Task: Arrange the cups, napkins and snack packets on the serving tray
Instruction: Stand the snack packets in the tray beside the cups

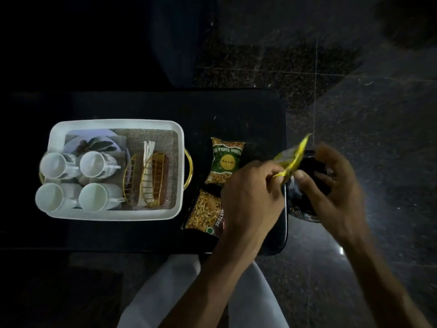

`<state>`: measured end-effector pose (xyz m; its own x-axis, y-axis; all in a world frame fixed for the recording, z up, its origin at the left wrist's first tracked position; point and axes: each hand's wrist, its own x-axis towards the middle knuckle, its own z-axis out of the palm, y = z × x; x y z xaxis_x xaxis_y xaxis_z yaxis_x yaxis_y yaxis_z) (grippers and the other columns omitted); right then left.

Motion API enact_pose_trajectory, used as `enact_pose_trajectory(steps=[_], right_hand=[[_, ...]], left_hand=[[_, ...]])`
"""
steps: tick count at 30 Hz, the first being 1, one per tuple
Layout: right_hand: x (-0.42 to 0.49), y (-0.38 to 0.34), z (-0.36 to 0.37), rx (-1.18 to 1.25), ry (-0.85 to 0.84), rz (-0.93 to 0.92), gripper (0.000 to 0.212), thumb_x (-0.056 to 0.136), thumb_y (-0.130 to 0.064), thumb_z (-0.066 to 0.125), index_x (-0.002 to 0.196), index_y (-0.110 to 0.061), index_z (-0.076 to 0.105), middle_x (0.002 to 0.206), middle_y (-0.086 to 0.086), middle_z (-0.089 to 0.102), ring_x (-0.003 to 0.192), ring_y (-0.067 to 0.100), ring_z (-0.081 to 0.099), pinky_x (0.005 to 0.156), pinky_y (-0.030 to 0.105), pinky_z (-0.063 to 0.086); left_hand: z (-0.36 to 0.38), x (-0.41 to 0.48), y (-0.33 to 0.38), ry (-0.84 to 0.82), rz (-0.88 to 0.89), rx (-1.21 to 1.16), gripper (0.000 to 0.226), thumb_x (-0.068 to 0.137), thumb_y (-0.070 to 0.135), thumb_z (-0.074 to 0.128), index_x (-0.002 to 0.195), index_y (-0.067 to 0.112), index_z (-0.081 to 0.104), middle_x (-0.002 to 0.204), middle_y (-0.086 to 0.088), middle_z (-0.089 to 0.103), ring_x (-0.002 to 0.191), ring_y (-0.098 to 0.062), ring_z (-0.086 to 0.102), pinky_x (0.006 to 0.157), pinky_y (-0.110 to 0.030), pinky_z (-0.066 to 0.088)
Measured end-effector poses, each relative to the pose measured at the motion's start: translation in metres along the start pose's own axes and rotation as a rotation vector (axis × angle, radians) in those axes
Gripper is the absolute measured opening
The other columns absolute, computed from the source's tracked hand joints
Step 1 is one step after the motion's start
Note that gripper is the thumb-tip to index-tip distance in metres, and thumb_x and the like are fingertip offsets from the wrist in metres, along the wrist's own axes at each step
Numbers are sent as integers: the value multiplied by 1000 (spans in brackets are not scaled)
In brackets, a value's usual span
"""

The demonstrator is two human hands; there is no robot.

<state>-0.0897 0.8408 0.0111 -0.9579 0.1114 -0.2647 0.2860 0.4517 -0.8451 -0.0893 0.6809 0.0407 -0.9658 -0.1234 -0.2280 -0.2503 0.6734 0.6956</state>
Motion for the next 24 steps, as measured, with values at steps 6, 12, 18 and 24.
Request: enact_pose_trajectory(steps=[6, 12, 18, 24], right_hand=[[16, -33, -1, 154, -350, -121, 74, 65, -42, 78, 131, -19, 52, 116, -4, 70, 106, 15, 68, 88, 32, 56], [-9, -79, 53, 348, -460, -108, 36, 77, -12, 67, 112, -11, 60, 107, -4, 75, 94, 12, 73, 73, 18, 58], [-19, -143, 144, 421, -299, -131, 33, 80, -27, 68, 112, -20, 62, 105, -8, 75, 93, 8, 73, 70, 16, 56], [-8, -194, 253, 366, -252, -112, 38, 89, -34, 67, 121, -16, 60, 107, -9, 73, 95, 3, 70, 75, 21, 58]], left_hand=[[-73, -1, -2, -95, 123, -316, 10, 90, 20, 66, 97, 23, 74, 89, 12, 75, 83, -1, 69, 68, -26, 57], [-139, 4, -36, 10, 8, -650, 8, 92, 20, 70, 97, 21, 77, 90, 8, 78, 83, -9, 74, 68, -35, 61], [-196, 15, -98, 221, -154, -898, 34, 92, 26, 71, 124, 17, 66, 112, 1, 77, 106, -8, 72, 87, -24, 58], [-257, 39, -188, 185, -107, -601, 29, 93, 16, 71, 120, 7, 68, 111, -2, 77, 103, -8, 73, 83, -24, 60]])
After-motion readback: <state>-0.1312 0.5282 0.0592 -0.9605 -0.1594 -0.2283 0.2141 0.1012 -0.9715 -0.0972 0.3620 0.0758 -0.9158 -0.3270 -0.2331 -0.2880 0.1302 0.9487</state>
